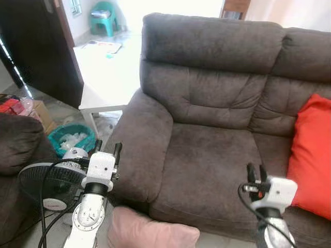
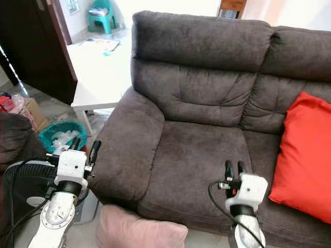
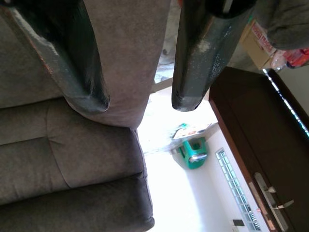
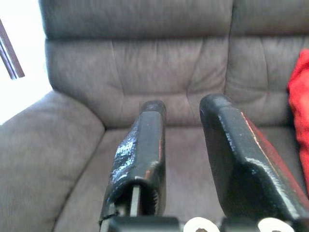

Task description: Move the pillow to the sofa from floor

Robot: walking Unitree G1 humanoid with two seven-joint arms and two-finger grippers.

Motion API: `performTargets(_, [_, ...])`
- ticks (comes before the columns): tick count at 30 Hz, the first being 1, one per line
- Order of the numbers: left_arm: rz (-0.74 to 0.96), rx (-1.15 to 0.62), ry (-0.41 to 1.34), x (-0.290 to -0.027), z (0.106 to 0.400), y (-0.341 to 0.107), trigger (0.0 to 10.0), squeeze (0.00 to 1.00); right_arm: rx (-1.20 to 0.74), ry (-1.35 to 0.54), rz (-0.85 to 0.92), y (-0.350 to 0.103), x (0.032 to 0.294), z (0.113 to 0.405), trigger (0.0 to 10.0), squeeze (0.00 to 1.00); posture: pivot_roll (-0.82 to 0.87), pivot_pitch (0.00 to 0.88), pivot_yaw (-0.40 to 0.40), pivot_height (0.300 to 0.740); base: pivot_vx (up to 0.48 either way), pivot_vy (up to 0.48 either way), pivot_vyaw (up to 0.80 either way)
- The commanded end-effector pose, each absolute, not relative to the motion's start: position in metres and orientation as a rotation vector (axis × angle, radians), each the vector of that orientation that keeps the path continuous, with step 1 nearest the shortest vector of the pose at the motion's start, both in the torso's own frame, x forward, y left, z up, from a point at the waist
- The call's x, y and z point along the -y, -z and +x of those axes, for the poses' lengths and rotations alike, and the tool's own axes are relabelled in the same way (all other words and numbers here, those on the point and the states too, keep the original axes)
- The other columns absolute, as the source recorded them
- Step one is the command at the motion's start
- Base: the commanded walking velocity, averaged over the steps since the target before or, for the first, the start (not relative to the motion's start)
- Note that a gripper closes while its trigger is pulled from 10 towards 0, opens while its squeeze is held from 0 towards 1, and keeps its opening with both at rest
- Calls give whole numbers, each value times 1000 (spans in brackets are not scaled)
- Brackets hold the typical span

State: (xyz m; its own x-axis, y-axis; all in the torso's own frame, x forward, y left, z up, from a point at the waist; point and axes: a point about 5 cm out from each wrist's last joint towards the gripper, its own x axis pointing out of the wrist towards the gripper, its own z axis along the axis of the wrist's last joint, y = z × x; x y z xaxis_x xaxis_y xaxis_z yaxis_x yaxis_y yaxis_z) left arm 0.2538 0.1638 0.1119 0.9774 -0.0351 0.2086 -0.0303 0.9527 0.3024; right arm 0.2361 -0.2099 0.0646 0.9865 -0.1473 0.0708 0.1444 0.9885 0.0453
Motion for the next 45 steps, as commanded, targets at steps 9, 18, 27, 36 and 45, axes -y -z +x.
performTargets(9, [289,174,28,-161,254,-109,10000,0,46,146,59,-64,202,241,10000,0,138,0,-58,740,0,0,0])
performTargets(18, [291,171,41,-161,254,-111,10000,0,41,154,66,-66,200,245,10000,0,136,0,-54,740,0,237,0])
performTargets(27, [295,168,40,-163,257,-112,10000,0,38,153,74,-67,196,248,10000,0,135,0,-57,740,0,268,0])
performTargets(36, [296,173,39,-164,257,-115,10000,0,36,159,70,-68,198,248,10000,0,136,0,-56,740,0,266,0])
performTargets(45, [303,170,34,-169,260,-115,10000,0,35,159,77,-67,195,251,10000,0,132,0,-45,740,0,268,0])
